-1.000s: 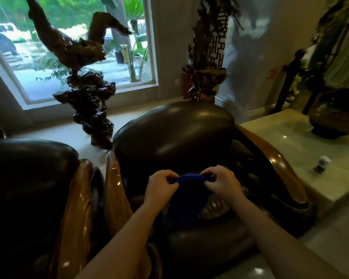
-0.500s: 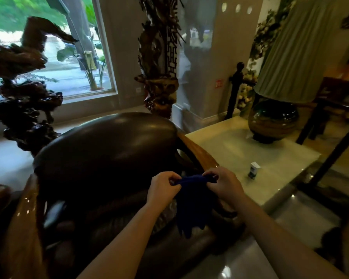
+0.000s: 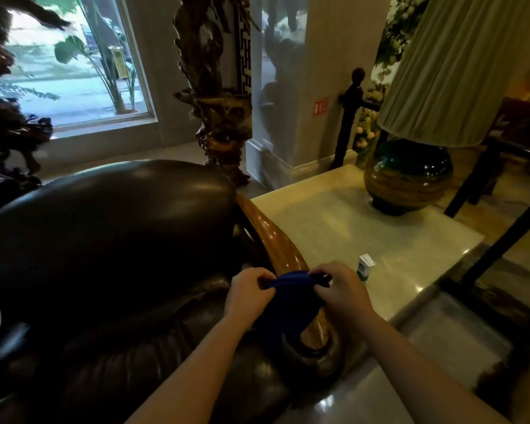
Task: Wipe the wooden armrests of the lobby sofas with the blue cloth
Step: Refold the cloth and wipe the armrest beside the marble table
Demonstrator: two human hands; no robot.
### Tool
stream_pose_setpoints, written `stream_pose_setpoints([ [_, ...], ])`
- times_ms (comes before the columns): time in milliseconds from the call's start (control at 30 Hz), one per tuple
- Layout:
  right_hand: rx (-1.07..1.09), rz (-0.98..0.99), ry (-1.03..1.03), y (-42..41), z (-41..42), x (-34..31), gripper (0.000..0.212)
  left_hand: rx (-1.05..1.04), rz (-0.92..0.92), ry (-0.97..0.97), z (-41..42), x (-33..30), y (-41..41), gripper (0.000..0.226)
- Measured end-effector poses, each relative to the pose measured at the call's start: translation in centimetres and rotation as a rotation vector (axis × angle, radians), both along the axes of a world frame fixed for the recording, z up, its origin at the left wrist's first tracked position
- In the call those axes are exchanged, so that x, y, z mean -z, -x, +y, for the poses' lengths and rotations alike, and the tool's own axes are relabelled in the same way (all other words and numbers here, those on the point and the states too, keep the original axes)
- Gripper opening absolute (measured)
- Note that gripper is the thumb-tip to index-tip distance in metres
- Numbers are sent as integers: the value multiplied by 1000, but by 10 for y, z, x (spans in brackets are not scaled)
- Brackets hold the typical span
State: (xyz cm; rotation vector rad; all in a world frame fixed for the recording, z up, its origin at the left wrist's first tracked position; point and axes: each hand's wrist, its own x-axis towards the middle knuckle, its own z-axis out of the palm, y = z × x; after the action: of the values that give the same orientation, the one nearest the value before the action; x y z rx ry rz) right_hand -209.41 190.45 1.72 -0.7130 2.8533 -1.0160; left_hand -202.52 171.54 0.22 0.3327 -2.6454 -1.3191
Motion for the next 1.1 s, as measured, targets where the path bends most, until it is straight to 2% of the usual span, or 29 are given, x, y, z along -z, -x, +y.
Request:
stream_pose_setpoints([
  [167,-27,-22,15,57,28,22,25,-53,-54,-6,33,14,50,22],
  [567,-296,-137,-65,174,82,121,28,-345,-248,-30,117,111,121,31],
  [733,-343,-205,-80,189,75,179,27,-384,-309,8,120,155,131,30],
  [900,-335,-280,-41,187,66,244,29,-424,-296,33,119,213,128,27],
  [1100,-282,-156,-67,186,56,323,36,-468,-221,153,122,294,140,30],
])
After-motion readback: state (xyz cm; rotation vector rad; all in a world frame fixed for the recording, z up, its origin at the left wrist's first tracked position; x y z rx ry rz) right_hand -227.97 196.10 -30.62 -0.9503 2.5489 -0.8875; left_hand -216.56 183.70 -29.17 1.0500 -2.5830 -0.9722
